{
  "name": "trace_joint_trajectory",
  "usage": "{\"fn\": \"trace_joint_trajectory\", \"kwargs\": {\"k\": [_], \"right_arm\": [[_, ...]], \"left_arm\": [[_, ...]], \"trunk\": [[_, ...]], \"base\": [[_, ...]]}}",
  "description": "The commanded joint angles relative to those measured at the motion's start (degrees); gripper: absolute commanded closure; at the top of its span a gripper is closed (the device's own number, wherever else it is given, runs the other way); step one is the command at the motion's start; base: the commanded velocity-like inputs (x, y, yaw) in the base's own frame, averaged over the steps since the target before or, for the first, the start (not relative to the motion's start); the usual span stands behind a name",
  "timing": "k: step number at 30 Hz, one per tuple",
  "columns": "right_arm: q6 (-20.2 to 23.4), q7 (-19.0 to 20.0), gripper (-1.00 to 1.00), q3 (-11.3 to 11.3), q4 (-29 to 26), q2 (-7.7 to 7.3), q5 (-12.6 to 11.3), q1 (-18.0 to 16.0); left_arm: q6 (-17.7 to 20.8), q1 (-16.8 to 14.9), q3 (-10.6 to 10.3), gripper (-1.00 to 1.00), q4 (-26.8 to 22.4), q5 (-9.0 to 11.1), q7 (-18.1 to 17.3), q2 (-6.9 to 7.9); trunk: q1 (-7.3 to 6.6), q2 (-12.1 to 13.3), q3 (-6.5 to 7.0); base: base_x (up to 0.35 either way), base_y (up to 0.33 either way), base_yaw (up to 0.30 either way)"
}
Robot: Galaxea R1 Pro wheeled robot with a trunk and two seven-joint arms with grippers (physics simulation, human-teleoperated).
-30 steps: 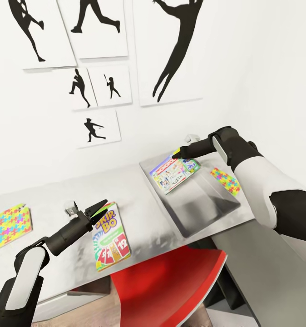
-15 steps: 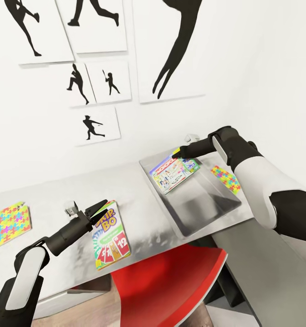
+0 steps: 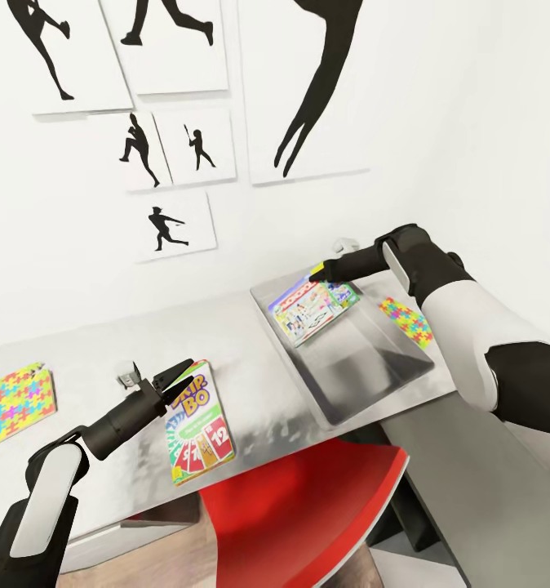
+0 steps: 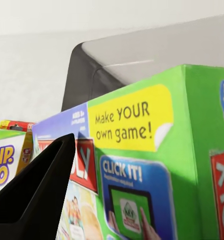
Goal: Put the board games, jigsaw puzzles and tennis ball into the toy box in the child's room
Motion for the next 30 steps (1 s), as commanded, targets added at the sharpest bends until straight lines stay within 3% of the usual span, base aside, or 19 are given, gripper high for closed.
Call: {"fn": "trace_joint_trajectory", "kwargs": {"k": [1, 13, 30], "right_arm": [[0.0, 0.56, 1.0, 0.12, -0.24, -0.05, 0.59, -0.04], [0.0, 0.76, 1.0, 0.04, -1.48, -0.29, 0.55, -0.01], [-0.08, 0.82, 1.0, 0.1, -1.71, -0.13, 0.58, 0.16]], "left_arm": [[0.35, -0.05, 0.07, -1.0, -0.01, 0.04, -0.11, -0.01], [0.3, -0.06, 0.01, -1.0, -0.01, -0.06, 0.03, -0.01], [0.28, -0.06, -0.04, -1.0, 0.04, -0.08, 0.15, -0.01]], "trunk": [[0.03, -0.1, -0.09], [0.03, -0.1, -0.35], [0.03, -0.1, -1.74]], "base": [[0.0, 0.0, 0.0], [0.0, 0.0, 0.0], [0.0, 0.0, 0.0]]}}
